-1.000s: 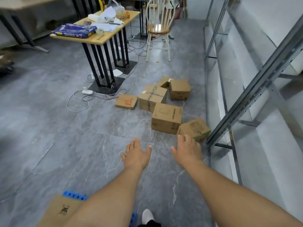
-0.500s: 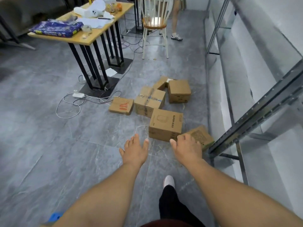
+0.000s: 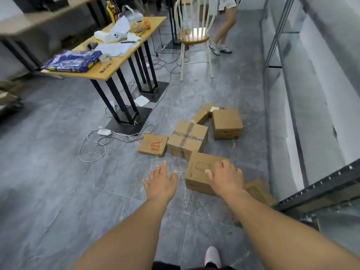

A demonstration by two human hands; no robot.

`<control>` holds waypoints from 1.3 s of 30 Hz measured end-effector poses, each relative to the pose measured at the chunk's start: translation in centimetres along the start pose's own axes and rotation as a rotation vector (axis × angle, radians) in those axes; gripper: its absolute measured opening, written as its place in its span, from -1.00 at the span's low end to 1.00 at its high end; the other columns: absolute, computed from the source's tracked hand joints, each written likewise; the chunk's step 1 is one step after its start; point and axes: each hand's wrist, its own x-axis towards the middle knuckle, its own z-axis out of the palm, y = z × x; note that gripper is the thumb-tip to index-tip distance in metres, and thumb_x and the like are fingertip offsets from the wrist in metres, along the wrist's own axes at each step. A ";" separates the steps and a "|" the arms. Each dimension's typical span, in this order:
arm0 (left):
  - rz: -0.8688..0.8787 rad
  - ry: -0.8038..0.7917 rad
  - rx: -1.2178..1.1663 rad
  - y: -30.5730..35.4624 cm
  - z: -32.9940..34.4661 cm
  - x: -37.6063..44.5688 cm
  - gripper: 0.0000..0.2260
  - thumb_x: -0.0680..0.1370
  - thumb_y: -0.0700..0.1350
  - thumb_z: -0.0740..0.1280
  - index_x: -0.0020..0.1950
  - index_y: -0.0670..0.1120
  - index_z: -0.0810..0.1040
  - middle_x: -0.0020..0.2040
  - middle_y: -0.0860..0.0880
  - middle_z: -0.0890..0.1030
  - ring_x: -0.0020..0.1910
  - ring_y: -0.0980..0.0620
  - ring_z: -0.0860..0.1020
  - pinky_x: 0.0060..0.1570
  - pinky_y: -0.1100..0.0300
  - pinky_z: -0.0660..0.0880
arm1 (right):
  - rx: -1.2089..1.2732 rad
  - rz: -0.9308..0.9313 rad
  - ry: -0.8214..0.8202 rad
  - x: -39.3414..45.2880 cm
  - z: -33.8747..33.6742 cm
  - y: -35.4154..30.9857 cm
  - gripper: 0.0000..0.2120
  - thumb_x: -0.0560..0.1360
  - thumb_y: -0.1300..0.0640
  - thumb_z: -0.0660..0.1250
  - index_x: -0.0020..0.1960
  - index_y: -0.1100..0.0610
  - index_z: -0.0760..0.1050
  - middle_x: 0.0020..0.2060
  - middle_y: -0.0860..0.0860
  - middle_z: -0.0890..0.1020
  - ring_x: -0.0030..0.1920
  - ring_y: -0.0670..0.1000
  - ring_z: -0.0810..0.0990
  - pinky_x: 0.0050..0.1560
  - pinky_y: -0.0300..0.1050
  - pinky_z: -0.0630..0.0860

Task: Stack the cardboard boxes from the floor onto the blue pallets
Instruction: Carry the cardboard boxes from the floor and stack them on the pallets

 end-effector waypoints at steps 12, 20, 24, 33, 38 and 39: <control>-0.053 -0.022 -0.061 -0.4 -2.2 10.0 -0.45 0.60 0.20 -0.05 0.54 0.05 -0.06 0.55 -0.02 0.05 0.53 -0.03 -0.02 0.45 -0.12 -0.15 | -0.023 -0.033 -0.018 9.7 -0.5 -4.6 -0.45 0.56 -0.25 -0.08 0.25 0.11 0.41 0.12 0.08 0.46 0.14 0.10 0.45 0.13 0.05 0.33; 0.075 -0.045 -0.007 -1.4 -6.9 21.3 -0.41 0.58 0.21 0.02 0.54 0.03 -0.05 0.54 0.00 0.08 0.52 -0.05 0.04 0.44 -0.13 -0.11 | 0.003 0.107 -0.014 17.1 -1.8 -10.4 -0.54 0.55 -0.20 -0.02 0.23 0.07 0.40 0.13 0.06 0.46 0.15 0.08 0.45 0.16 0.05 0.33; 0.141 -0.050 0.011 -2.8 -10.4 27.0 -0.41 0.57 0.21 0.04 0.54 0.03 -0.04 0.54 -0.01 0.09 0.52 -0.04 0.04 0.45 -0.14 -0.07 | 0.025 0.155 -0.014 20.3 -2.5 -15.6 -0.54 0.56 -0.19 -0.01 0.25 0.08 0.39 0.16 0.07 0.45 0.17 0.09 0.45 0.16 0.05 0.33; 0.263 -0.117 0.063 -3.1 -13.2 35.6 -0.41 0.57 0.20 0.06 0.54 0.00 0.01 0.54 -0.02 0.12 0.52 -0.04 0.04 0.45 -0.14 -0.06 | 0.048 0.252 -0.001 25.4 -3.0 -22.1 -0.55 0.56 -0.17 0.03 0.28 0.10 0.38 0.21 0.08 0.44 0.22 0.10 0.43 0.19 0.05 0.30; 0.312 -0.166 0.045 -1.5 -13.1 37.9 -0.40 0.57 0.19 0.06 0.54 0.00 -0.02 0.54 -0.02 0.09 0.52 -0.03 0.02 0.43 -0.15 -0.13 | 0.048 0.313 -0.005 27.5 -3.4 -21.6 -0.55 0.56 -0.16 0.03 0.29 0.09 0.37 0.21 0.07 0.44 0.22 0.08 0.42 0.19 0.03 0.30; 0.317 -0.171 0.054 -1.2 -13.2 38.3 -0.40 0.58 0.20 0.05 0.54 0.00 -0.03 0.54 -0.02 0.09 0.52 -0.03 0.03 0.44 -0.15 -0.13 | 0.050 0.321 -0.002 27.9 -3.4 -21.4 -0.55 0.57 -0.17 0.02 0.29 0.09 0.36 0.21 0.06 0.44 0.22 0.08 0.42 0.19 0.03 0.30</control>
